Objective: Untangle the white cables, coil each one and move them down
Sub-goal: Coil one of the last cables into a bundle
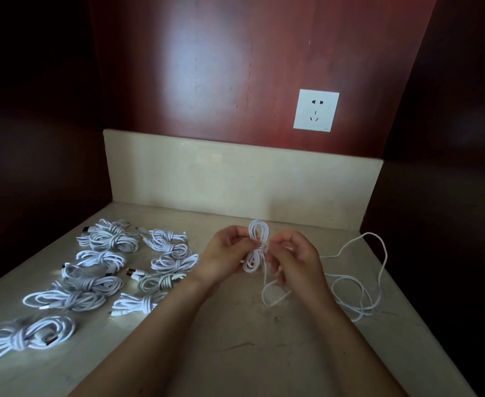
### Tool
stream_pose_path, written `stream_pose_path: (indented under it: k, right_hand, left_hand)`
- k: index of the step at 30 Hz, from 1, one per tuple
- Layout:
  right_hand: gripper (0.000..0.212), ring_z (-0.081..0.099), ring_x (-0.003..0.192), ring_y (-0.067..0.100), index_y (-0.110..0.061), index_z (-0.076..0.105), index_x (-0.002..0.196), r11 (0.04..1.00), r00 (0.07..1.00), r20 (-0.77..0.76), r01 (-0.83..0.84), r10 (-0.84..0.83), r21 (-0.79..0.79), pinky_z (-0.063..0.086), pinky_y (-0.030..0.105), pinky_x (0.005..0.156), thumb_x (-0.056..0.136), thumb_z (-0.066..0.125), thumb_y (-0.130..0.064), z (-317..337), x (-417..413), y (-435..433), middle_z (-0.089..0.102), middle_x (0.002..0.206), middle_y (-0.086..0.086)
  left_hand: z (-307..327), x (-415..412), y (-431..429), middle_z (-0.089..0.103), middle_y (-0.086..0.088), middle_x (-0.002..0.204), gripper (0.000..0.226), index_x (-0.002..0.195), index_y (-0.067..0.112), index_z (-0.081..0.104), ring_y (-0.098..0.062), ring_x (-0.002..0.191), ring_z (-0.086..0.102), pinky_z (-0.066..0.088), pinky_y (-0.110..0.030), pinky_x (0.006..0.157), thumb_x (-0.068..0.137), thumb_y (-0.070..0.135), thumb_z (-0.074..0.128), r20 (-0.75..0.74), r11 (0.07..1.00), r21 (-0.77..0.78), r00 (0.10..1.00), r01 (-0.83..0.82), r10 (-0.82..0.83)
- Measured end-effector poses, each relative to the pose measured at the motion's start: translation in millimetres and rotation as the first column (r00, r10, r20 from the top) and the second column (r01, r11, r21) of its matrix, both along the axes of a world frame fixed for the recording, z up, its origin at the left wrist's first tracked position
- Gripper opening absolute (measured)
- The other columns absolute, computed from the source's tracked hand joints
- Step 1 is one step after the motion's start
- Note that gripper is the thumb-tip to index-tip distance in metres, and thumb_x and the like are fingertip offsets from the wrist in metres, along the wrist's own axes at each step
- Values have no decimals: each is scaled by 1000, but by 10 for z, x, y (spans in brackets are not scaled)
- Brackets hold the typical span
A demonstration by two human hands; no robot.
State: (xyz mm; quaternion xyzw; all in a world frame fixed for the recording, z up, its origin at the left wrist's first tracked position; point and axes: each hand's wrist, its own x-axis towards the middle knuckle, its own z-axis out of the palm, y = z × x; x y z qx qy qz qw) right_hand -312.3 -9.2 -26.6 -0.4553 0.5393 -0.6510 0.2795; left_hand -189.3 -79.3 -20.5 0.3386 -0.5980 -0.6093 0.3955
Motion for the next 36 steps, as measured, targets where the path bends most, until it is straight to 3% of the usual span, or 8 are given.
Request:
stream_pose_path:
  k: [6, 10, 13, 19, 26, 28, 31, 36]
  right_hand:
    - [15, 58, 58, 10, -8, 60, 94, 996, 994, 70, -80, 83, -43, 42, 22, 45, 97, 49, 2, 19, 22, 22, 71, 74, 3]
    - [13, 55, 56, 6, -9, 69, 93, 998, 998, 44, -31, 34, -63, 43, 20, 46, 95, 57, -5, 6, 20, 6, 66, 68, -1]
    - [10, 60, 64, 11, -14, 73, 88, 998, 999, 31, -15, 17, -57, 49, 24, 52, 92, 64, -12, -1, 22, -1, 68, 77, 7]
    - [12, 64, 65, 11, -16, 74, 80, 999, 999, 36, 37, -36, -28, 50, 22, 48, 87, 70, -6, 28, -31, 37, 71, 72, 2]
    - [14, 65, 59, 10, -7, 61, 82, 995, 990, 104, 98, -100, 18, 50, 23, 45, 82, 75, -3, 1, -31, 18, 70, 67, 5]
    - [22, 65, 57, 7, -9, 55, 89, 993, 985, 131, 113, -114, 18, 49, 22, 45, 82, 75, -3, 6, -28, 15, 70, 65, 1]
    - [21, 67, 61, 7, -15, 62, 97, 992, 989, 76, 127, -127, 11, 49, 22, 46, 83, 73, -4, 8, -34, 23, 74, 70, 1]
    - [16, 65, 60, 8, -18, 70, 87, 991, 991, -13, 130, -130, 12, 49, 24, 48, 85, 68, -3, -25, -36, 4, 73, 70, -1]
  left_hand:
    - [33, 35, -23, 70, -2, 77, 10, 101, 10, 65, -10, 63, 65, 54, -23, 55, 92, 8, 62, -77, 1000, 22, 997, -3, 5]
    - [31, 44, -23, 72, -4, 86, 13, 104, 9, 64, -13, 70, 66, 58, -28, 63, 91, 9, 64, -112, 999, 41, 994, 9, -5]
    - [33, 56, -38, 72, -5, 90, 14, 104, 10, 65, -14, 71, 66, 58, -28, 63, 90, 9, 66, -133, 999, 33, 991, 3, 1]
    - [-17, 38, -47, 73, 8, 79, 13, 93, 15, 69, 0, 66, 64, 51, -19, 57, 85, 4, 71, -50, 985, -171, 999, -6, -2]
    - [-83, -9, -38, 74, -10, 89, 15, 94, 13, 70, -12, 68, 66, 49, -21, 56, 81, 9, 76, -34, 952, -305, 999, 24, -36]
    - [-104, -10, -38, 73, -1, 87, 18, 95, 17, 69, -8, 67, 66, 48, -20, 57, 84, 4, 73, -11, 927, -373, 999, 43, -51]
    - [-112, 0, -37, 71, 13, 87, 29, 96, 27, 67, -7, 77, 68, 50, -18, 65, 87, 0, 68, 42, 872, -485, 998, 67, -54]
    - [-141, 22, -11, 66, 16, 100, 35, 106, 38, 60, -8, 88, 65, 57, -31, 73, 78, 20, 71, 158, 774, -624, 987, 111, -14]
